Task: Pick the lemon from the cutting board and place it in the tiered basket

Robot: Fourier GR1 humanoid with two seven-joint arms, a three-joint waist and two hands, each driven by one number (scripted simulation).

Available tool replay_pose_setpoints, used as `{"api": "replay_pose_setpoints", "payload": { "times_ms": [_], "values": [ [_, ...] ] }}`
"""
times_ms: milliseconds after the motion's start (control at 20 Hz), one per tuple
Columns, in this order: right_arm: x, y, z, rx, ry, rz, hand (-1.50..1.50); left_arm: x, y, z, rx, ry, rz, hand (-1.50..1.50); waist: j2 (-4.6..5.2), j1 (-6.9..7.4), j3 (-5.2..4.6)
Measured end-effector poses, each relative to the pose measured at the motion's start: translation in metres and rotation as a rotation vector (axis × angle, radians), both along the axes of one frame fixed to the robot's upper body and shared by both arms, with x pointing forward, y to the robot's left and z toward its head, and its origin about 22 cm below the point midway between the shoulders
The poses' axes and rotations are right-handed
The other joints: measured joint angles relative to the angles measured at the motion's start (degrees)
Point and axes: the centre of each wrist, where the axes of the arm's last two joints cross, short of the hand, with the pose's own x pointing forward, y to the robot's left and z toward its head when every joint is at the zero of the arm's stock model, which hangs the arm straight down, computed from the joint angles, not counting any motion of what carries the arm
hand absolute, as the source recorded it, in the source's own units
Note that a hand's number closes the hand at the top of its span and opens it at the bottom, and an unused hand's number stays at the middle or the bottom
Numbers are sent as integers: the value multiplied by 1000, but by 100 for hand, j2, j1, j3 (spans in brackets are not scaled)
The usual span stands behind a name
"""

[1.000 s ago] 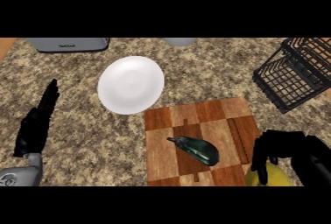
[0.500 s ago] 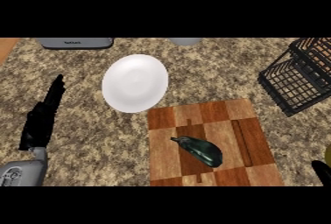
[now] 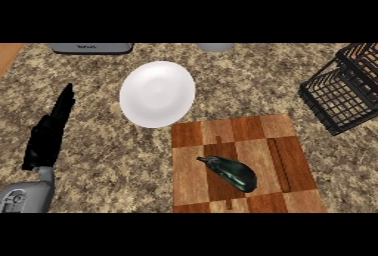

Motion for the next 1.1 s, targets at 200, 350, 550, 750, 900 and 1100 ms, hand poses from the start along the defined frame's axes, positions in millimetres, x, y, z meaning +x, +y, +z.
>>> {"api": "replay_pose_setpoints", "payload": {
  "times_ms": [200, 350, 550, 750, 900, 1100],
  "values": [
    [19, -2, -2, -92, -49, -41, 150, -2, 3, -5, 1, -3, -6, 0, 12, 34, 0],
    [29, -17, -7, -187, -94, -113, 150, -1, 4, -4, -3, -5, -7, 0, 23, 47, 3],
    [52, -30, -5, -297, -144, -202, 150, 2, 4, -2, -1, -3, -12, 0, 35, 88, 2],
    [78, -50, -15, -353, -152, -235, 150, 4, -3, -3, 2, 0, -14, 0, 31, 84, 3],
    [94, -68, -19, -369, -139, -213, 150, 4, -2, -4, 6, -2, -15, 0, 29, 77, 4],
    [113, -86, -30, -372, -93, -167, 150, 6, -3, -3, -1, -3, -14, 0, 24, 68, 1]
  ]
}}
